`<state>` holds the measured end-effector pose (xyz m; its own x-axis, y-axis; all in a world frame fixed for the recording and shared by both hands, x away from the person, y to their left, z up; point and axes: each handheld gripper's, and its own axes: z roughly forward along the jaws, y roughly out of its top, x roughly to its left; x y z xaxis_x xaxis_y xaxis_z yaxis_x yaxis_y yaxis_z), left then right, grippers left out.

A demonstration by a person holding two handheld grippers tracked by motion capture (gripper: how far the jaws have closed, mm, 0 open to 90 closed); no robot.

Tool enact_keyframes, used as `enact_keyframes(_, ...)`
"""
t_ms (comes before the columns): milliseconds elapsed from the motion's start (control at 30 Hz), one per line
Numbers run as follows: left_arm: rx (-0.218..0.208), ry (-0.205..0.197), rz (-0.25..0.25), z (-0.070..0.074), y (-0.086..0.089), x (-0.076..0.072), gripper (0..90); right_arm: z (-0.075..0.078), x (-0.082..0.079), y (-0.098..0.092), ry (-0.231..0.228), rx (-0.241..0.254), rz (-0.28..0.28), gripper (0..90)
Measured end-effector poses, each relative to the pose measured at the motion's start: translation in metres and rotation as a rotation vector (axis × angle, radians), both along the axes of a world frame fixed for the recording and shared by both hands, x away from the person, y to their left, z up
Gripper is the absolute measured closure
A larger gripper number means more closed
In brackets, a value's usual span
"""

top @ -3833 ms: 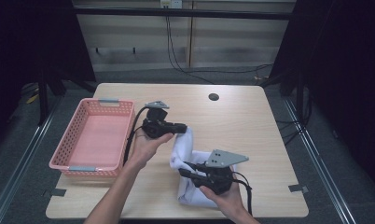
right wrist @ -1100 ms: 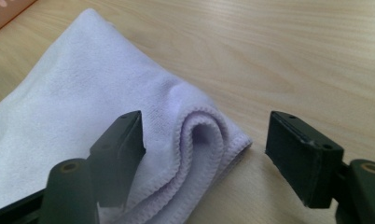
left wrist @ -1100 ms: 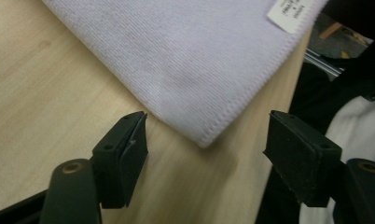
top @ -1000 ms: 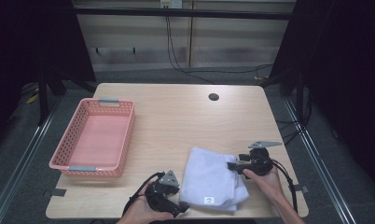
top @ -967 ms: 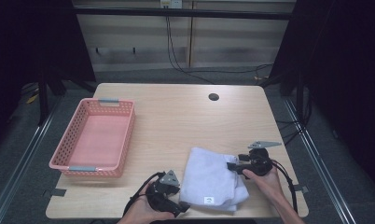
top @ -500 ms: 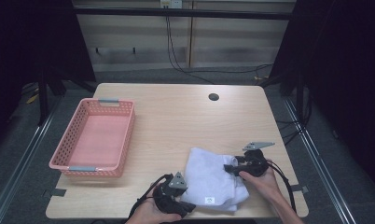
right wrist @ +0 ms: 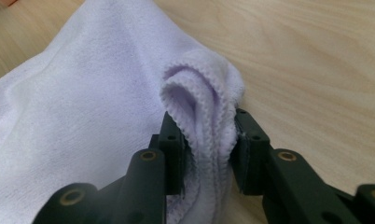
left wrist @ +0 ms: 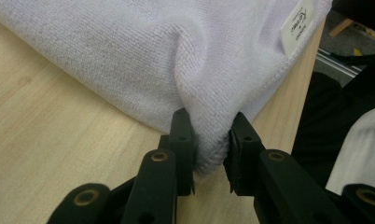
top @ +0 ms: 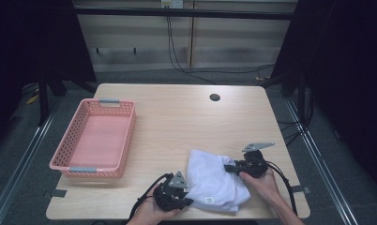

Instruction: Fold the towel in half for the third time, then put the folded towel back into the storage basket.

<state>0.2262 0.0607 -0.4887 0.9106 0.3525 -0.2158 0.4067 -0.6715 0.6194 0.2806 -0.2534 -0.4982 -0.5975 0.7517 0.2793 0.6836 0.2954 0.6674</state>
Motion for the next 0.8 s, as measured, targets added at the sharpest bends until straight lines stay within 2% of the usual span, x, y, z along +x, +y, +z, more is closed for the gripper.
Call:
enact_keyframes(100,-0.012,0.016,-0.008,0.000,0.001,0.003,76.1,0.001,0.004,0.001,0.006,0.012,0.000,70.8)
enact_keyframes(133,-0.041,0.019,-0.001,-0.001,0.001,0.003,76.4,0.002,0.005,0.001,0.007,0.013,-0.001,71.1)
enact_keyframes(267,-0.061,0.027,-0.004,0.001,0.003,0.004,77.0,0.004,0.009,0.005,-0.005,0.001,0.004,71.7)
enact_keyframes(333,-0.045,0.011,0.003,0.004,0.003,0.004,77.1,0.005,0.010,0.006,-0.001,0.002,0.002,71.8)
enact_keyframes(467,-0.074,0.021,0.001,0.006,0.006,0.005,77.2,0.006,0.011,0.005,-0.010,0.003,0.002,71.8)
enact_keyframes(600,-0.064,0.021,0.009,0.008,0.007,0.007,77.4,0.008,0.010,0.005,-0.015,0.003,0.002,71.9)
enact_keyframes(633,-0.055,0.007,0.017,0.010,0.007,0.007,77.5,0.010,0.011,0.005,-0.019,0.004,0.000,71.9)
enact_keyframes(700,-0.087,0.016,0.021,0.013,0.009,0.009,77.6,0.012,0.011,0.004,-0.023,0.009,0.002,71.9)
enact_keyframes(800,-0.097,0.018,0.030,0.016,0.013,0.012,77.8,0.017,0.012,0.002,-0.031,0.019,-0.002,72.1)
